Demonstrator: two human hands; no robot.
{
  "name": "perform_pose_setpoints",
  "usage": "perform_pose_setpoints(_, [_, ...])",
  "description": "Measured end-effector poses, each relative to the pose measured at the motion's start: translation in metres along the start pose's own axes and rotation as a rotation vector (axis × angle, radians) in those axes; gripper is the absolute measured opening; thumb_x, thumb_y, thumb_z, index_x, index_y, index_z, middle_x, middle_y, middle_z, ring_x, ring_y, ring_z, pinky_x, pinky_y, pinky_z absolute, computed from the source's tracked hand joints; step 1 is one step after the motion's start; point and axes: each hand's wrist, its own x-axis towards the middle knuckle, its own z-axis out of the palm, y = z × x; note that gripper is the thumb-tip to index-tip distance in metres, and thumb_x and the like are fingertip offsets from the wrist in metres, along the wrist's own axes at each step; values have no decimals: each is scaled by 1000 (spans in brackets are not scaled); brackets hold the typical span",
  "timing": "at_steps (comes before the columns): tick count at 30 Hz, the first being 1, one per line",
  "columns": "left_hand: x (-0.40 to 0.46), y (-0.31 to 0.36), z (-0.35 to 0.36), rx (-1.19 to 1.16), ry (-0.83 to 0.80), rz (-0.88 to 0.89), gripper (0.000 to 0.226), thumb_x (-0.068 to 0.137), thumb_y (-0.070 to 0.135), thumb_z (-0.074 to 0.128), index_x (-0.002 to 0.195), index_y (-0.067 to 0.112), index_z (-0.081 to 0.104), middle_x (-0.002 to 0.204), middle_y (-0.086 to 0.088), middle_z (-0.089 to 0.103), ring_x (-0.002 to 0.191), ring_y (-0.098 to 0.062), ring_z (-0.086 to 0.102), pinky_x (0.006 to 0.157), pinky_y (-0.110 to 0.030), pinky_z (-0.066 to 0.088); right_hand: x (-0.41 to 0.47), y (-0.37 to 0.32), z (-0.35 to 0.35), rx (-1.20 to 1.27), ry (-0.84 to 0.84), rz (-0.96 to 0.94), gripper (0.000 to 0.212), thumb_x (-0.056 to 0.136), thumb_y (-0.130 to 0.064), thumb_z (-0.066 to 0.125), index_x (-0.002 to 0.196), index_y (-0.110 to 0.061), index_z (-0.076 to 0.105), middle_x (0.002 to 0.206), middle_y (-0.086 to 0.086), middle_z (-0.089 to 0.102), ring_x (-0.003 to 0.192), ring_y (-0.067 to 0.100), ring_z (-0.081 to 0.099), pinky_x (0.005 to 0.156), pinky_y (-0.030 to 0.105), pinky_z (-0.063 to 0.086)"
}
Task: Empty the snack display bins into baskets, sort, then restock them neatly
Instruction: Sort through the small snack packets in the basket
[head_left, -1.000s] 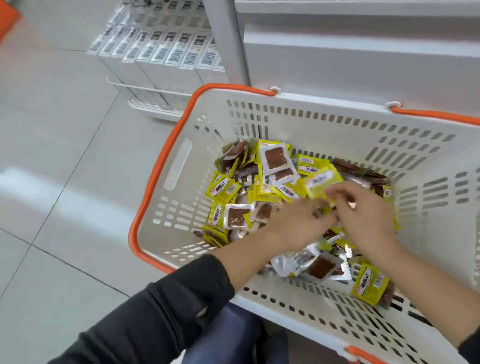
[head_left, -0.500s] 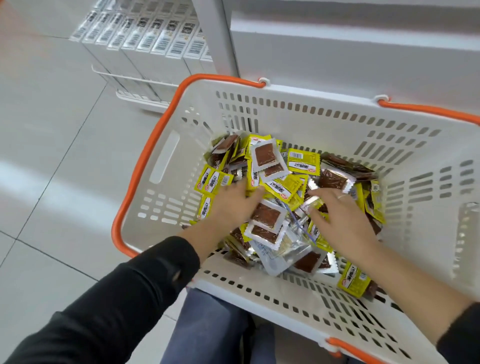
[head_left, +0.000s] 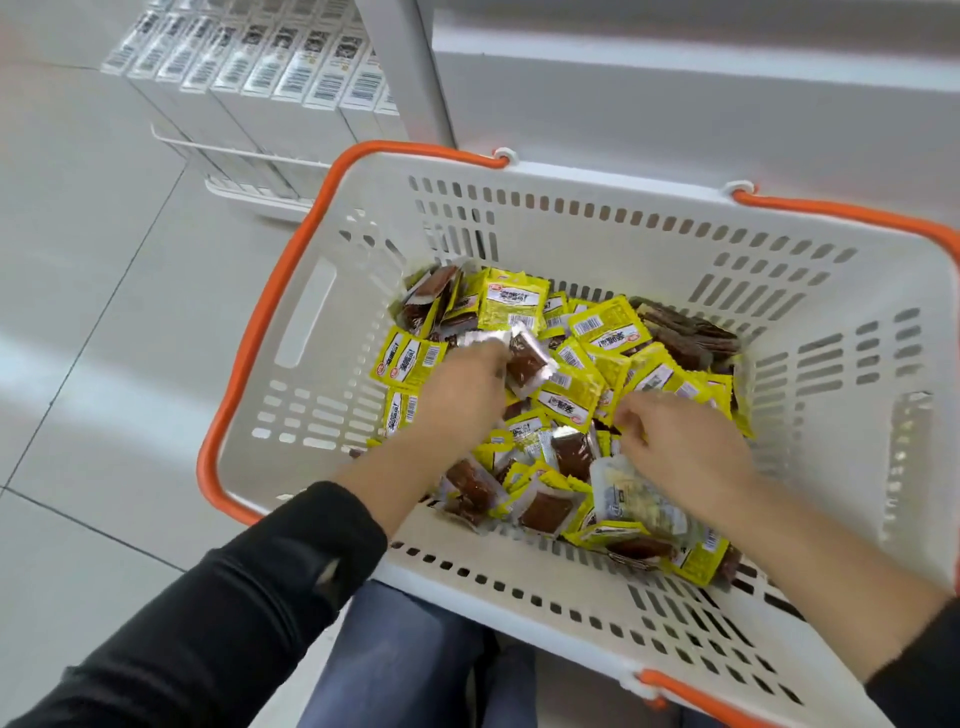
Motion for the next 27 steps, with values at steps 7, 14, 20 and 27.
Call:
perform_pose_setpoints(7, [11, -45, -10, 20, -237, -128, 26, 93, 11, 50, 118, 16, 57, 104, -10, 62, 91, -26, 55, 71, -31, 42, -4, 17, -15, 172, -367, 28, 32, 84, -68, 49, 95, -41, 61, 89, -18, 64, 87, 8, 59, 79, 31, 51])
perform_pose_setpoints(14, [11, -40, -25, 319, -95, 49, 21, 85, 31, 68, 102, 18, 69, 108, -5, 65, 118, -27, 45, 99, -30, 29, 0, 23, -28, 228, -229, 27, 24, 84, -39, 69, 63, -42, 60, 68, -20, 62, 73, 3, 60, 71, 29, 49])
perform_pose_setpoints(20, [-5, -23, -55, -482, 257, 77, 7, 78, 30, 69, 77, 30, 62, 84, 20, 67, 109, 0, 54, 110, -33, 29, 1, 24, -44, 893, 248, 210, 27, 94, -29, 58, 74, -11, 62, 59, -11, 55, 60, 6, 52, 62, 31, 37])
perform_pose_setpoints(27, [-18, -2, -61, -1132, 271, -228, 11, 90, 18, 64, 85, 7, 62, 73, -6, 62, 68, -18, 61, 64, -32, 54, 3, 12, -38, 1180, 150, 367, 18, 98, -20, 52, 84, -13, 61, 65, -8, 57, 67, 9, 54, 60, 20, 43])
